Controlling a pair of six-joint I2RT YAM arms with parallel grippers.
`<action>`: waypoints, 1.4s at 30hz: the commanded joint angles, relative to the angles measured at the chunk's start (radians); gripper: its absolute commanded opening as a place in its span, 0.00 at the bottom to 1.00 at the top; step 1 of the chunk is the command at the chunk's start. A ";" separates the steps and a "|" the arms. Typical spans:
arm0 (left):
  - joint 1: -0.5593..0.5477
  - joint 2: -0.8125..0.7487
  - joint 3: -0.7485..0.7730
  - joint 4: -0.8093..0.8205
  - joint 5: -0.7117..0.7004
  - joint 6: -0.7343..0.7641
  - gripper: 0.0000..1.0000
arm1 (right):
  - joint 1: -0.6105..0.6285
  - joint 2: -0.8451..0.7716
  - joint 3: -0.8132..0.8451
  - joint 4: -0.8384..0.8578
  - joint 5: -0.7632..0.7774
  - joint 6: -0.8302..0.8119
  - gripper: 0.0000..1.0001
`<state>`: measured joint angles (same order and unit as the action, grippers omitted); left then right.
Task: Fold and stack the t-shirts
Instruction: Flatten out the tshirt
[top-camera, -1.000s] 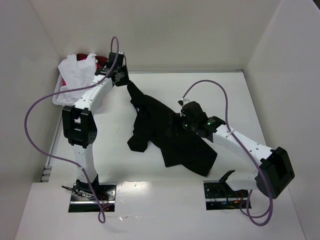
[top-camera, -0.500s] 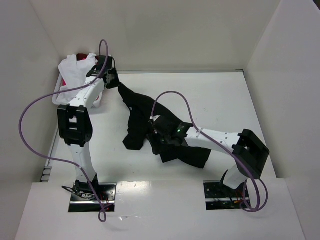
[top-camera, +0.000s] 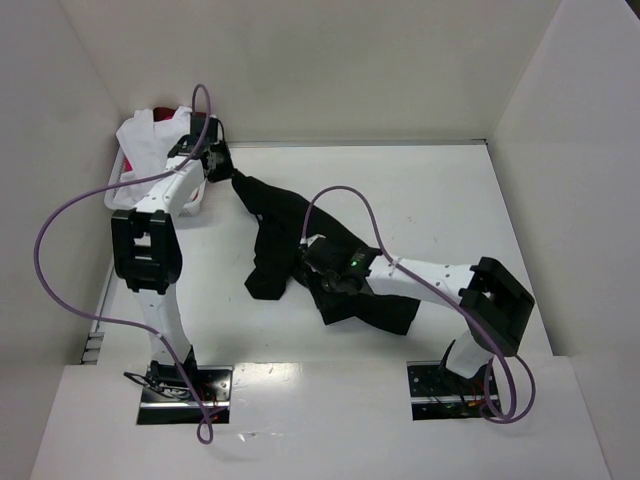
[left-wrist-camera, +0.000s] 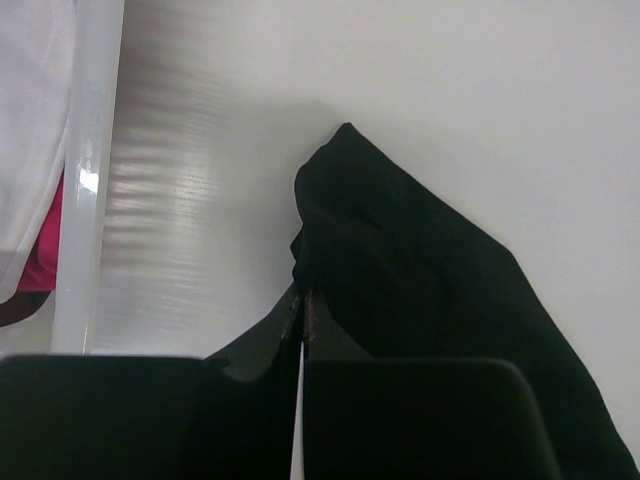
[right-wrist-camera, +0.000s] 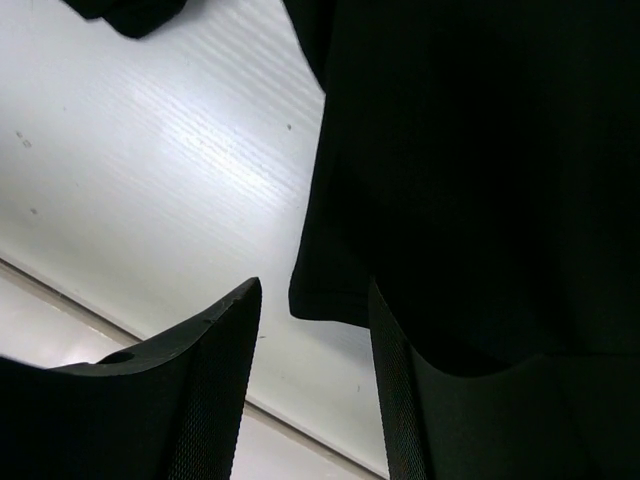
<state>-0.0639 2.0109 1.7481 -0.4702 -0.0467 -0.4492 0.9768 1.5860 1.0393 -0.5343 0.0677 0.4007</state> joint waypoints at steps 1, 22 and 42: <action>0.004 -0.074 -0.012 0.038 0.013 0.003 0.00 | 0.039 0.035 0.022 -0.021 0.011 -0.016 0.53; 0.022 -0.092 -0.039 0.056 0.033 0.021 0.00 | 0.095 0.180 0.036 -0.039 0.053 -0.034 0.65; 0.041 -0.135 -0.026 0.047 0.071 0.062 0.00 | 0.076 0.040 0.200 -0.036 0.223 0.046 0.00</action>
<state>-0.0391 1.9602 1.7119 -0.4431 0.0032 -0.4236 1.0637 1.7359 1.1019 -0.5789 0.1925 0.4141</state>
